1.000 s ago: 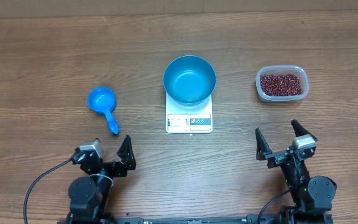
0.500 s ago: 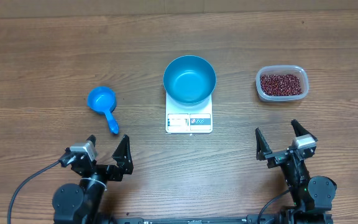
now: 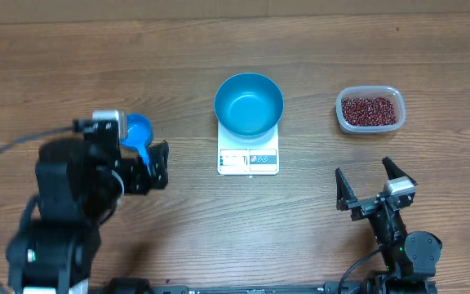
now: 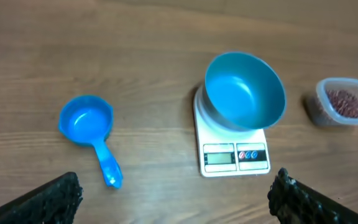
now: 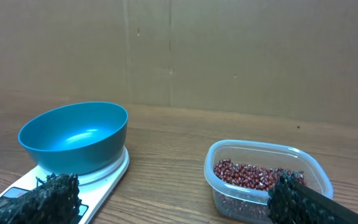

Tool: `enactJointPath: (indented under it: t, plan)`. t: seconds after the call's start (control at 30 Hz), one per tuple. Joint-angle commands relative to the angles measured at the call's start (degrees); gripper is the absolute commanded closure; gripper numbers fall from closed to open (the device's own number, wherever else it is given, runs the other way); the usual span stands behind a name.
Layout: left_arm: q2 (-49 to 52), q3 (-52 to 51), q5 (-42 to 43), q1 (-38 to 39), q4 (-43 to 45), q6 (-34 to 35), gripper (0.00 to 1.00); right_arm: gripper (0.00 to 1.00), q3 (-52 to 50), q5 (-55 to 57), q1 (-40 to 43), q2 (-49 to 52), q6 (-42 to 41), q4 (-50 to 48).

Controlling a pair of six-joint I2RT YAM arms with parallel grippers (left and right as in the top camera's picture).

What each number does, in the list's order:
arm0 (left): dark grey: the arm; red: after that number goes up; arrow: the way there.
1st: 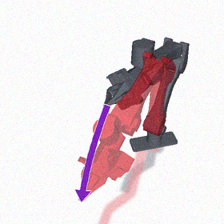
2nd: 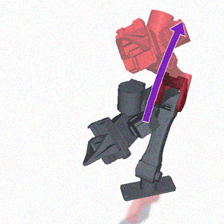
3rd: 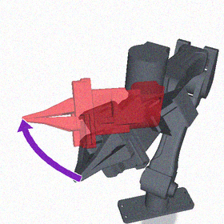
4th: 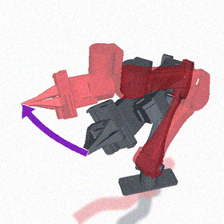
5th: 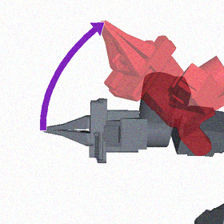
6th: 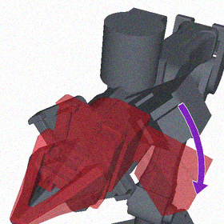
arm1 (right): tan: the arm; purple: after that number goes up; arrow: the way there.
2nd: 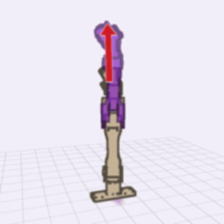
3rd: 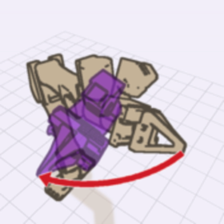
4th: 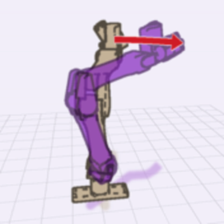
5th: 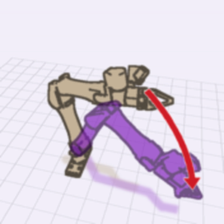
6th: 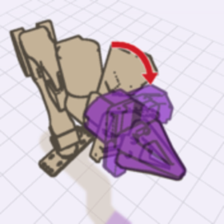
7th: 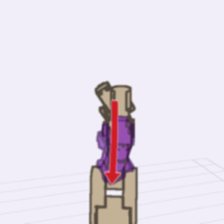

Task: Scoop item into bowl and weigh 150g on scale
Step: 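Reach left gripper to the blue scoop handle and grasp it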

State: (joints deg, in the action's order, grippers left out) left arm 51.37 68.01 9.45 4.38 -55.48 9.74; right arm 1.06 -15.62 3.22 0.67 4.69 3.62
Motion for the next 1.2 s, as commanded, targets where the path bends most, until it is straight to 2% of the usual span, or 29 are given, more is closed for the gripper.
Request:
enactJointPath:
  t: [0.0, 0.2, 0.27, 0.33, 0.5, 0.53, 0.63, 0.8, 0.93, 1.0, 1.03, 1.07, 1.1, 1.13, 1.17]
  plan:
    - [7.85, 9.27, 0.42, -0.28, -3.63, -5.77, 0.0, 0.0, -0.61, 0.52, -0.31, -0.5, -0.17, -0.33]
    - [24.37, 26.91, -1.51, -0.28, -14.86, -7.74, 0.0, 0.0, -0.61, 0.52, -0.31, -0.5, -0.17, -0.33]
    - [29.49, 31.65, -4.72, -0.28, -18.23, -8.5, 0.01, 0.0, -0.61, 0.52, -0.31, -0.5, -0.17, -0.33]
    - [33.35, 33.59, -7.8, -0.28, -20.22, -8.48, 0.0, 0.0, -0.61, 0.52, -0.31, -0.5, -0.17, -0.33]
    - [42.99, 33.62, -5.27, -0.28, -23.71, -8.46, 0.01, 0.0, -0.61, 0.55, -0.31, -0.5, -0.17, -0.33]
    - [45.18, 33.62, -4.59, -0.28, -24.44, -8.46, 0.1, 0.0, -0.61, 0.55, -0.31, -0.5, -0.17, -0.33]
    - [50.12, 33.59, -2.93, -0.28, -25.77, -7.8, 0.96, 0.0, -0.61, 0.52, -0.31, -0.5, -0.17, -0.33]
    - [54.6, 31.28, -3.04, -0.31, -24.44, -2.19, 0.96, 0.0, -0.61, 0.52, -0.31, -0.5, -0.17, -0.33]
    - [54.58, 26.91, -8.44, -0.94, -21.11, 6.12, 0.95, 0.0, -0.61, 0.52, -0.31, -0.5, -0.17, -0.33]
    - [54.58, 25.68, -9.66, -2.75, -20.13, 7.23, 0.96, 0.0, -0.61, 0.52, -0.31, -0.5, -0.17, -0.33]
    - [54.58, 25.31, -9.44, -4.11, -19.71, 7.21, 0.92, 0.0, -0.61, 0.52, -0.31, -0.5, -0.17, -0.33]
    - [54.6, 24.92, -8.96, -5.77, -19.37, 7.08, 0.65, 0.0, -0.61, 0.52, -0.31, -0.5, -0.17, -0.33]
    - [54.6, 24.52, -8.26, -7.02, -19.21, 6.75, 0.34, 0.0, -0.61, 0.52, -0.31, -0.5, -0.15, -0.33]
    - [54.6, 23.85, -6.64, -8.39, -18.95, 5.75, 0.22, 0.0, -0.61, 0.52, -0.31, -0.5, -0.17, -0.33]
    - [54.6, 22.05, -1.49, -10.4, -18.1, 1.53, 0.21, 0.0, -0.61, 0.52, -0.31, -0.5, -0.17, -0.33]
